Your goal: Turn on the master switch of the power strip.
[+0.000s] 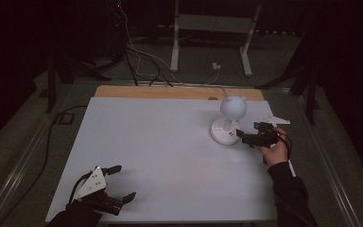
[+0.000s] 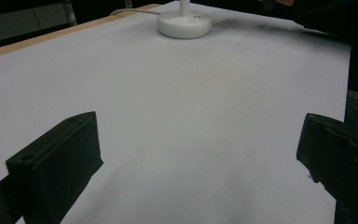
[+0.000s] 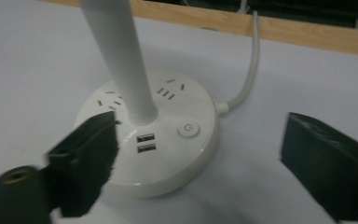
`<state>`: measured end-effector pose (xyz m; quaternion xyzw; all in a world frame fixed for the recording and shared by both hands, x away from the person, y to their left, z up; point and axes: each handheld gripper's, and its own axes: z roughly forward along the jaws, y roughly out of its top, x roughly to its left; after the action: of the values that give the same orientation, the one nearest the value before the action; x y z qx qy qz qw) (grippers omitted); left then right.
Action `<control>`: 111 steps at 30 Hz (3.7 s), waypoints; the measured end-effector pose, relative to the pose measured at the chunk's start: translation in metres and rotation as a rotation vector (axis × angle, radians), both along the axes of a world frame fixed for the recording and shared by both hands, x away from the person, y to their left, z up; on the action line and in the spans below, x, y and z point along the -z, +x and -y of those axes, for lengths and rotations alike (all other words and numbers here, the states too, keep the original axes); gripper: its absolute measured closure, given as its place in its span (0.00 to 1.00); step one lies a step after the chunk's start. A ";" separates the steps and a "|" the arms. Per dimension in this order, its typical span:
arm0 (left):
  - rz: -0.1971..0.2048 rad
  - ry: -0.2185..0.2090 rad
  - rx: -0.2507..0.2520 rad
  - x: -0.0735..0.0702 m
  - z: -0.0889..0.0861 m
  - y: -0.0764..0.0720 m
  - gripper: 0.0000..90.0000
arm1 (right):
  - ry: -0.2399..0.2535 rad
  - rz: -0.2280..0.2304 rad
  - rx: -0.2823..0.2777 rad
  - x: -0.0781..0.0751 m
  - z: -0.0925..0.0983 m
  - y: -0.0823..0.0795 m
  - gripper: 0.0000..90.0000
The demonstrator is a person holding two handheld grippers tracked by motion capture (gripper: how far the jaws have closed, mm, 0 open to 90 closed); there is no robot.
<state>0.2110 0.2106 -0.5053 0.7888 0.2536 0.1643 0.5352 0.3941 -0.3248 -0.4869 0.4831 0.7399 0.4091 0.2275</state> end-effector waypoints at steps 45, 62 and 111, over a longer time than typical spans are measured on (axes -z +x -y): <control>0.001 0.004 -0.001 0.000 0.000 0.000 0.00 | -0.041 -0.014 0.101 -0.006 -0.014 0.011 1.00; 0.003 0.005 0.001 0.001 0.000 0.000 0.00 | -0.046 -0.017 0.097 0.007 -0.028 0.017 1.00; 0.003 0.011 0.004 0.001 0.001 0.000 0.00 | -0.155 0.001 0.109 0.022 -0.039 0.018 1.00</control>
<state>0.2108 0.2096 -0.5064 0.7921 0.2502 0.1656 0.5316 0.4125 -0.2860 -0.5084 0.5036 0.7417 0.3379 0.2864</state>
